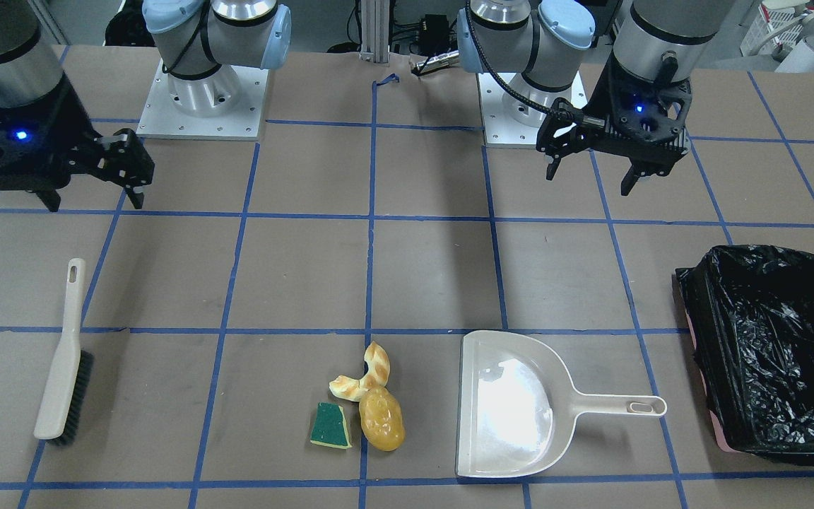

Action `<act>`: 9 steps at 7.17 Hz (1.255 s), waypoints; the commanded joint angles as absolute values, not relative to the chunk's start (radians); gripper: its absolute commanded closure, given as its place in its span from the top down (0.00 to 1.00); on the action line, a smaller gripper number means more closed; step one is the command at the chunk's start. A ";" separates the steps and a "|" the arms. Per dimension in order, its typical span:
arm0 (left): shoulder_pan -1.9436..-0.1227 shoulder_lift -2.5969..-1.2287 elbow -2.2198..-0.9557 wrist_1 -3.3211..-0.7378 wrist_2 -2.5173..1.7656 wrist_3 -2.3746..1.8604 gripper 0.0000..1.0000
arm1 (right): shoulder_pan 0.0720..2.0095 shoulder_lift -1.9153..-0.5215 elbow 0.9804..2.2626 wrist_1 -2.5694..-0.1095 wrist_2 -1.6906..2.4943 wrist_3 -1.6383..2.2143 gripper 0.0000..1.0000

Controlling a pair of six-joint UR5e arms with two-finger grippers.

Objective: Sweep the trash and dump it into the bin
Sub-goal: 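Lower the left gripper to the dustpan while the right descends to the brush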

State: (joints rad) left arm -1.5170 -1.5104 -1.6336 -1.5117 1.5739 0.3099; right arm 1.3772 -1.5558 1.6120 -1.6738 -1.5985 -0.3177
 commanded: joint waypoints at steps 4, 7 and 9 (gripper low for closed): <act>-1.439 -1.581 -1.626 -1.470 1.571 0.776 0.98 | 1.152 -1.415 1.768 -1.859 -1.605 -0.419 1.00; -1.336 -1.714 -1.620 -1.300 1.572 1.391 0.98 | 1.152 -1.312 1.772 -1.867 -1.609 -0.426 1.00; -1.333 -1.828 -1.591 -1.206 1.565 1.616 0.98 | 1.154 -1.275 1.789 -1.916 -1.611 -0.484 1.00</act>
State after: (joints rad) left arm -1.3369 -1.7602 -1.6091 -1.2648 1.5702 1.4711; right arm 1.1525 -1.2973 1.7785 -1.8859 -1.6094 -0.4548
